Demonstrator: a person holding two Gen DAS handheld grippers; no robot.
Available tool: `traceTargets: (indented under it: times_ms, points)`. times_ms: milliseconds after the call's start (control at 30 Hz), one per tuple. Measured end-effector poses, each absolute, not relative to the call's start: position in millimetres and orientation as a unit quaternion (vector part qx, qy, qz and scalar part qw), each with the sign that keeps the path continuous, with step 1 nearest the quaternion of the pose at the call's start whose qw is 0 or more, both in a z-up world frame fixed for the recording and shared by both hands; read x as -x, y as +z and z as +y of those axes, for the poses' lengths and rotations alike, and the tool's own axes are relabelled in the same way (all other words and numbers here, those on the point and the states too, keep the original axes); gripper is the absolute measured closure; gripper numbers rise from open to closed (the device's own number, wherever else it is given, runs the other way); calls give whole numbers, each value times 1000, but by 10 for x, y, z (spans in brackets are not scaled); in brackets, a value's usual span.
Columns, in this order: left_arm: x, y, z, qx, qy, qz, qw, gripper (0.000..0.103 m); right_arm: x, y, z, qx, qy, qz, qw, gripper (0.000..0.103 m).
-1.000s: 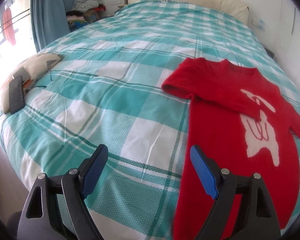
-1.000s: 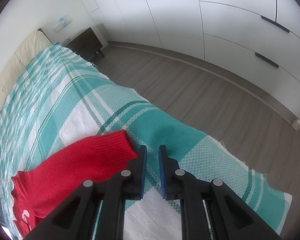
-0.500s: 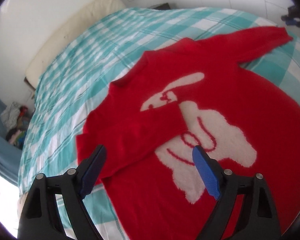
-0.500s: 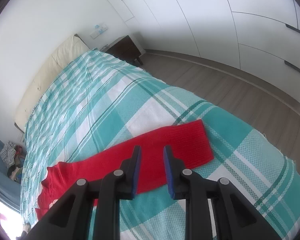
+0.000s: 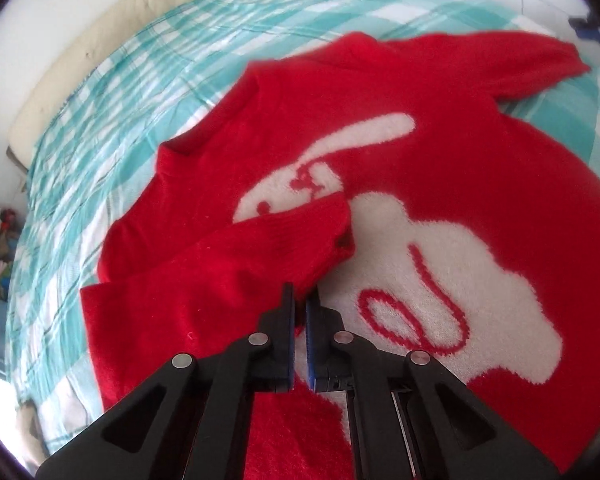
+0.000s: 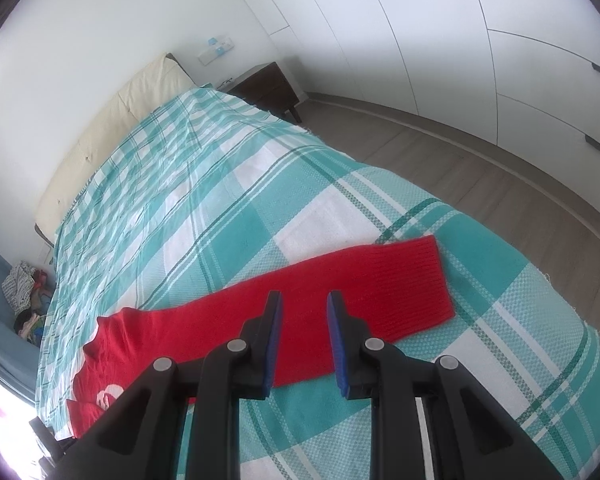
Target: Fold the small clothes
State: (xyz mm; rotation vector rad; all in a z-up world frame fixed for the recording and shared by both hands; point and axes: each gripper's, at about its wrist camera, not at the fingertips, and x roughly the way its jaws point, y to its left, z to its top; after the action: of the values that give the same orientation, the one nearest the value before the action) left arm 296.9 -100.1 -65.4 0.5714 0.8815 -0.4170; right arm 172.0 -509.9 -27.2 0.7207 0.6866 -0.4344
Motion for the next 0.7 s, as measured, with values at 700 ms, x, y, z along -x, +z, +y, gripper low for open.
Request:
traceTargets:
  times_ms: [700]
  points:
    - [-2415,-516,3082,256,287,430,817,101,-1921,-276,-4771,-296,-175,347,873,80]
